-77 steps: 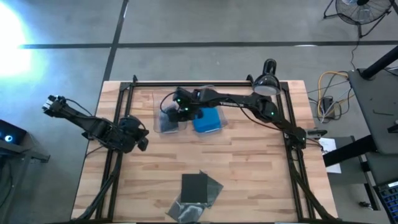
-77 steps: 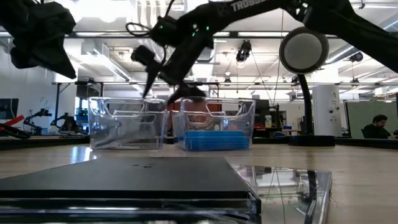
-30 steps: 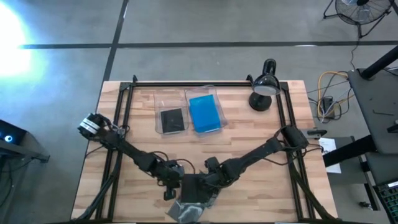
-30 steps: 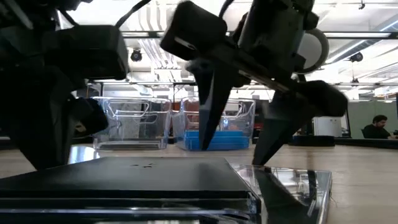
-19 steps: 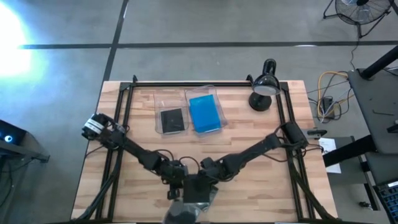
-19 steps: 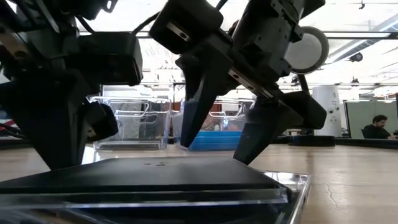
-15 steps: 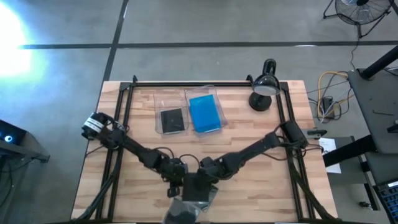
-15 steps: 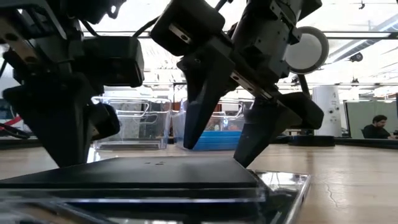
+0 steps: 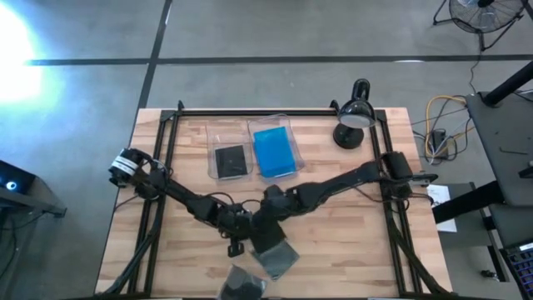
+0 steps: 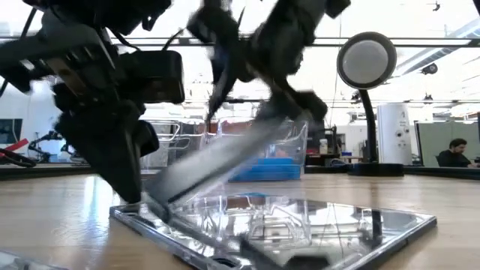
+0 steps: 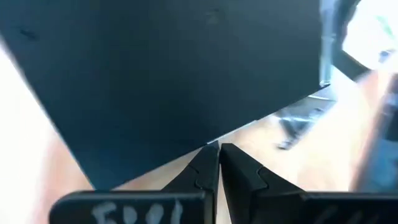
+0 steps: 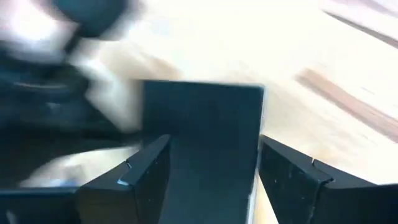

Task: Pick & place jewel cases by type
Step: Put the black CD case into the left transparent bin

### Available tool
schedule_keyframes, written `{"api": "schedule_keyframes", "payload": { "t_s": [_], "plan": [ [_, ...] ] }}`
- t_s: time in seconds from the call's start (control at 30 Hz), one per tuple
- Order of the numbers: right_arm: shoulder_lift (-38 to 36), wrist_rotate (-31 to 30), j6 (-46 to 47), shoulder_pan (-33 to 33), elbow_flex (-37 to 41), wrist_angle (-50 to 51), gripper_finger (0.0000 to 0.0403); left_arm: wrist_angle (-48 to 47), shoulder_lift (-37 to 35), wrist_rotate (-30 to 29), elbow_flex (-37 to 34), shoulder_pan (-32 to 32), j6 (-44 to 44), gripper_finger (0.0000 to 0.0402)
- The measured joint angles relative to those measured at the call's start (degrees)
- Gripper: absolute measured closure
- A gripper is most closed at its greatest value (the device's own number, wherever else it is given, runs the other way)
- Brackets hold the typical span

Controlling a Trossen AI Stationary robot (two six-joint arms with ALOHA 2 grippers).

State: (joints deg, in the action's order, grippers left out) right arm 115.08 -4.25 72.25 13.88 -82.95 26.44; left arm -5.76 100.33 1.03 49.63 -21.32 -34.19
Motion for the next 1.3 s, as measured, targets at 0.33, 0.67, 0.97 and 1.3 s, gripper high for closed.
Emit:
{"api": "schedule_keyframes", "payload": {
  "t_s": [0.33, 0.67, 0.97, 1.3],
  "plan": [
    [-2.3, 7.3, -2.0, -1.7, 0.1, -3.0, 0.0184, -5.2, -4.4, -17.1, -0.4, 2.3, 2.2, 0.0398],
    [0.2, 10.5, 2.6, -2.3, 0.1, -8.4, 0.0193, -5.6, -5.2, -16.3, -0.4, 5.0, 2.8, 0.0398],
    [0.1, 10.4, 7.9, -3.2, 0.1, -8.9, 0.0312, -7.9, -7.4, -15.7, -0.5, 5.0, 2.6, 0.0398],
    [-2.0, 9.9, 12.0, -4.6, 0.1, -9.5, 0.0385, -21.7, -19.1, -15.4, -0.4, 2.1, -3.0, 0.0399]
  ]
}}
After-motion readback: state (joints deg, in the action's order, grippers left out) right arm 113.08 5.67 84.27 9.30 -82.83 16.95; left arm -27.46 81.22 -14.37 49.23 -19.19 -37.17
